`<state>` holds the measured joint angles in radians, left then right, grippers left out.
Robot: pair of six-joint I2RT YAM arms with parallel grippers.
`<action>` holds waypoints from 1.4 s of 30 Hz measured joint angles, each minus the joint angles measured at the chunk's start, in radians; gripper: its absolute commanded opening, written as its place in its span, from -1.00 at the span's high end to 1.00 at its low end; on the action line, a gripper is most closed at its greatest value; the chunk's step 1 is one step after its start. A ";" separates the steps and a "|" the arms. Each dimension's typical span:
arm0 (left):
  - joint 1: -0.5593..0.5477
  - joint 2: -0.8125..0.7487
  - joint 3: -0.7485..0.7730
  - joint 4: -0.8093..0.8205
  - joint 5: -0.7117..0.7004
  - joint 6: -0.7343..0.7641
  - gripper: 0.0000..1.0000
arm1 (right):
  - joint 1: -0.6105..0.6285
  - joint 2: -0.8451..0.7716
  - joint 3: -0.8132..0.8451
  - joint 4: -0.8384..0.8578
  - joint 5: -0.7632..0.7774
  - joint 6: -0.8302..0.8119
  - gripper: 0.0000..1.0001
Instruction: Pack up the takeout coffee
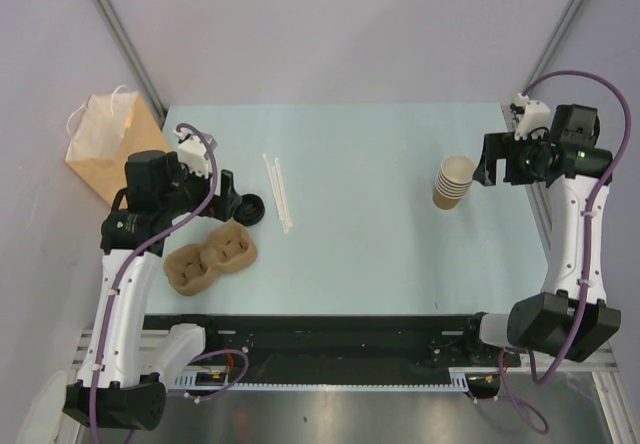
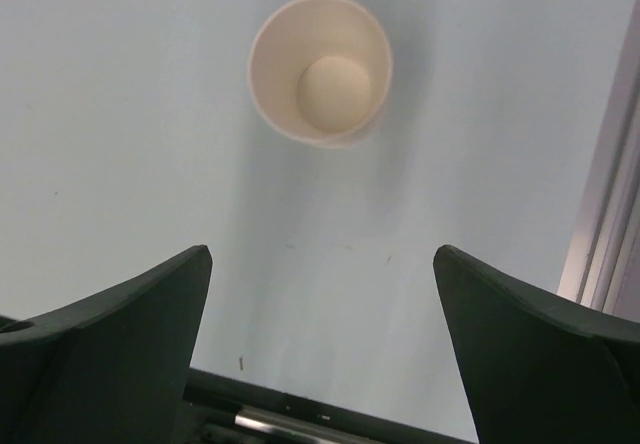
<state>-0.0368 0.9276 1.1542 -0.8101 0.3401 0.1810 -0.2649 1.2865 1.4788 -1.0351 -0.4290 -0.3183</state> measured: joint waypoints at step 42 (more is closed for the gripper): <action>0.000 -0.009 0.000 0.070 0.023 -0.077 -0.99 | 0.040 0.475 0.203 0.010 0.085 0.183 0.24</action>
<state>-0.0368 0.9184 1.1542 -0.7399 0.3630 0.1043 -0.2253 1.7618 1.6817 -1.0256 -0.3439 -0.1356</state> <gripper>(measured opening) 0.994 0.393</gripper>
